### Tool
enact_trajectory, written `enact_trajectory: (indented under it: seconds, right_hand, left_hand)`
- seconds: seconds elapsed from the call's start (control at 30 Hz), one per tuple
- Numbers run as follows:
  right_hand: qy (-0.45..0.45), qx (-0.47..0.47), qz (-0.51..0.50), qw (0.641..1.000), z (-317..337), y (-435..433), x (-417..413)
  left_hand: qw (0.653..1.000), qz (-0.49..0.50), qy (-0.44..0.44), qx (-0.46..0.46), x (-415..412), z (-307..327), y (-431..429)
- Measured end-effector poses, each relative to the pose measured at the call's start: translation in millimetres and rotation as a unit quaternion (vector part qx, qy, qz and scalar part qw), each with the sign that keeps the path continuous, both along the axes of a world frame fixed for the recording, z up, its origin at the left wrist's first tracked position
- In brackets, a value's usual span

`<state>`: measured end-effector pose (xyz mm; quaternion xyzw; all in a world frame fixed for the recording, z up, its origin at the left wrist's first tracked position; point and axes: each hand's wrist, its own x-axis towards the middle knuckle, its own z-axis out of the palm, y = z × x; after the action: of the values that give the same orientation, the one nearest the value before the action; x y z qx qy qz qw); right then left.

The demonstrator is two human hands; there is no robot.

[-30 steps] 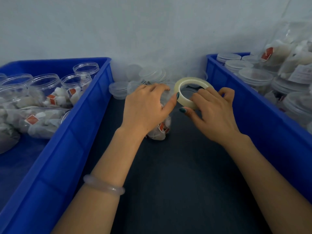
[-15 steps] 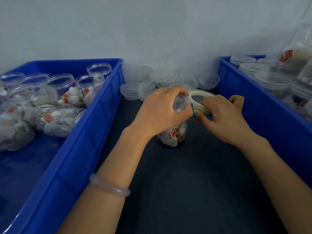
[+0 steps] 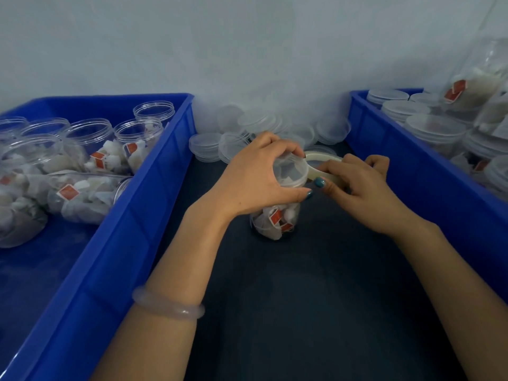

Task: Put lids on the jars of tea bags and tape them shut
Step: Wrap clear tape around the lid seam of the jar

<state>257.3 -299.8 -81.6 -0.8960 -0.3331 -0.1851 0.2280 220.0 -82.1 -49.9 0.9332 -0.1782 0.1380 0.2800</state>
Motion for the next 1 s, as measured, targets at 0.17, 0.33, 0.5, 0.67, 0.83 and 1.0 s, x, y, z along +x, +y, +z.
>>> enact_trajectory:
  seconds: [0.17, 0.33, 0.5, 0.67, 0.83, 1.0]
  right_hand:
    - [-0.002, 0.0, -0.043, 0.999, -6.0, -6.2, 2.8]
    - [-0.075, -0.005, -0.107, 0.991, -7.5, 4.9, -0.2]
    - [-0.054, -0.011, -0.083, 0.995, -11.1, 6.0, 2.4]
    - [-0.072, 0.0, -0.085, 0.994, -11.9, 6.2, -2.2]
    - [-0.027, -0.011, -0.035, 0.999, -9.7, 3.9, -1.8]
    - [0.065, 0.039, 0.087, 0.993, -13.3, -1.7, 2.4]
  left_hand:
    - [1.0, -0.023, 0.007, -0.009, -0.8, 3.2, 2.6]
    - [0.998, -0.051, 0.033, -0.005, 0.3, 8.2, 3.7]
    - [0.996, -0.073, 0.042, 0.036, -3.8, 17.2, 1.7]
    - [0.998, -0.002, -0.029, 0.052, -10.2, 3.3, -20.0]
    - [0.995, 0.046, -0.08, -0.022, -6.5, -3.1, -27.9]
    - [0.996, 0.022, -0.055, -0.071, -9.3, -2.3, -23.2]
